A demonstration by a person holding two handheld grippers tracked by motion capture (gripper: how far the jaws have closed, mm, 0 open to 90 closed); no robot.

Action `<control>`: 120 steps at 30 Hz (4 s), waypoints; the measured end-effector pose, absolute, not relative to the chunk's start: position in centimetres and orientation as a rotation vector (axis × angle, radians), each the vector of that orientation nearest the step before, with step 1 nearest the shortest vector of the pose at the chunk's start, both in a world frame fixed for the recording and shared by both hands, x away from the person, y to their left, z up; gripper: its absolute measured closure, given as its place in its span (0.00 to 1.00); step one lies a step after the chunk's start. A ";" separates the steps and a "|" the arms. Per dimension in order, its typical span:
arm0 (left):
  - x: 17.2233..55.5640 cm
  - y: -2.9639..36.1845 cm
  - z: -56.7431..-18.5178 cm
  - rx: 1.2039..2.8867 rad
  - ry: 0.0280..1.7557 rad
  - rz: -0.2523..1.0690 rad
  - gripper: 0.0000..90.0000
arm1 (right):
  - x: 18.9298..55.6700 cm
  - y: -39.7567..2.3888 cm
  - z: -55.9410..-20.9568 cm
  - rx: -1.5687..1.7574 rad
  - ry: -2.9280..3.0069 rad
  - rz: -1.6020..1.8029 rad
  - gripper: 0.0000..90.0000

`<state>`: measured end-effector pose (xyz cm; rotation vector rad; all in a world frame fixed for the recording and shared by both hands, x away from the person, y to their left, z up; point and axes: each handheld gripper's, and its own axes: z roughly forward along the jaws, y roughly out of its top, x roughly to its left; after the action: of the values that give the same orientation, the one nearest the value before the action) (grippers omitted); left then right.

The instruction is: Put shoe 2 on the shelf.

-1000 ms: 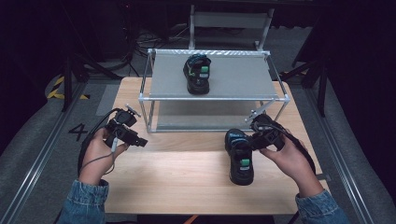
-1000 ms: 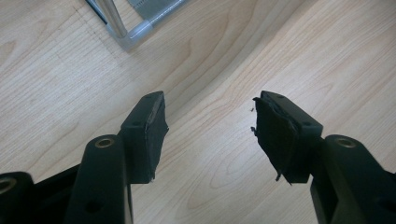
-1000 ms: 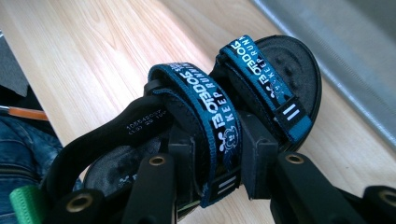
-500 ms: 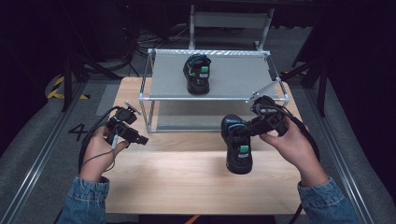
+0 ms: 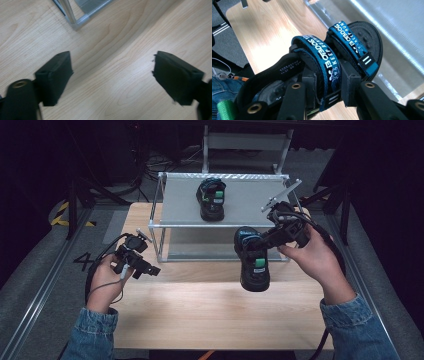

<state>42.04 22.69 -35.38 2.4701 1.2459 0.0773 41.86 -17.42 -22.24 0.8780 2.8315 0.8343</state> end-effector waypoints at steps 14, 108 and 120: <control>41.7 22.7 -35.4 2.468 1.257 0.087 0.19 | 45.5 -17.1 -18.8 0.894 2.780 0.845 0.78; 41.8 21.2 -36.4 2.602 1.148 0.128 0.19 | 45.2 -16.5 -24.7 0.863 2.743 1.117 0.91; 41.8 21.4 -36.5 2.599 1.153 0.125 0.19 | 47.0 -16.5 -26.3 0.895 2.696 1.109 1.00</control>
<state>41.81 21.41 -36.47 2.5990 1.1534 0.1251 46.97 -16.55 -26.33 0.8954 2.6963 1.1088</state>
